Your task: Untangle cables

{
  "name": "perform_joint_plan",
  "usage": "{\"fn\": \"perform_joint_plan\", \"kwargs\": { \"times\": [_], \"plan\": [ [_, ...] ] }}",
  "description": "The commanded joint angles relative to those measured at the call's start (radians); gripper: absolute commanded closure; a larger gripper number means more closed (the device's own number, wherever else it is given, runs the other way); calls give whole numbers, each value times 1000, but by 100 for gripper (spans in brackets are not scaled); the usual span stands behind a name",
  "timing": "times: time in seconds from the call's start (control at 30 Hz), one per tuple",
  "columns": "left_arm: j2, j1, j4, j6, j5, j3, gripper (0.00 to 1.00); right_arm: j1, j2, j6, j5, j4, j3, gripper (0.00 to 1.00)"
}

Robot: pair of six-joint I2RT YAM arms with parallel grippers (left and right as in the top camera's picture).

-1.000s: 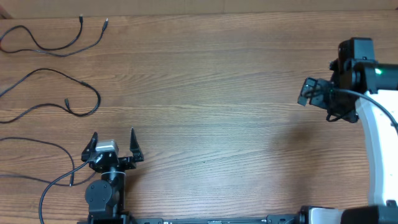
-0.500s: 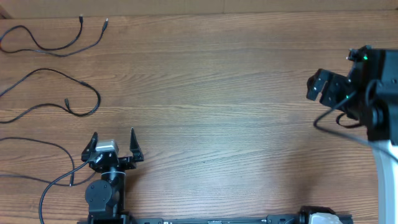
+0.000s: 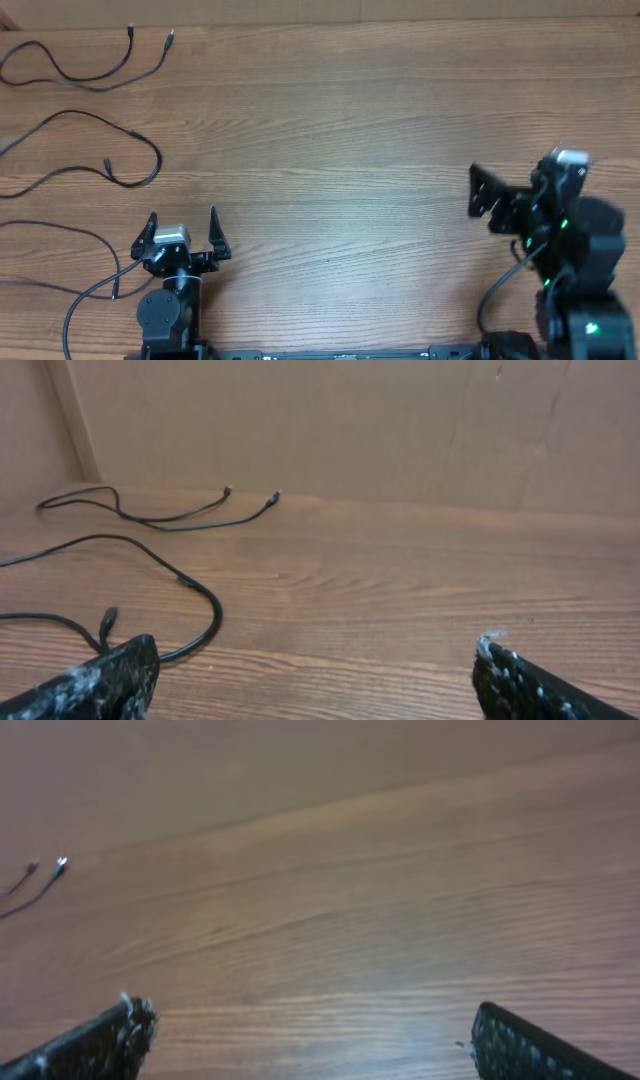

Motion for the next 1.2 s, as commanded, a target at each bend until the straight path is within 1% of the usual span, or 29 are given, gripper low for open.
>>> {"fn": "perform_joint_plan", "kwargs": {
  "times": [0.0,0.1,0.2,0.43,0.57,0.63,0.93,1.07,1.17],
  "plan": [
    [-11,5,1,23,2,-4,1,8,-152,-8,-38,89,-151,0],
    [-11,5,1,23,2,-4,0,8,-299,-8,-38,132,-256,0],
    [-11,5,1,23,2,-4,0,9,-374,-9,-38,182,-329,0],
    [-11,5,1,23,2,-4,0,10,-471,-54,-37,315,-467,0],
    [-11,5,1,23,2,-4,0,9,-525,-54,-37,395,-543,0],
    [-11,5,1,23,2,-4,0,9,-557,-57,-37,463,-594,0],
    [-11,5,1,23,2,-4,1,10,-623,-57,-38,630,-729,0],
    [-11,5,1,23,2,-4,0,10,-623,-114,-50,609,-730,0],
    [-11,5,1,23,2,-4,0,10,-620,-127,-47,533,-729,0]
  ]
}}
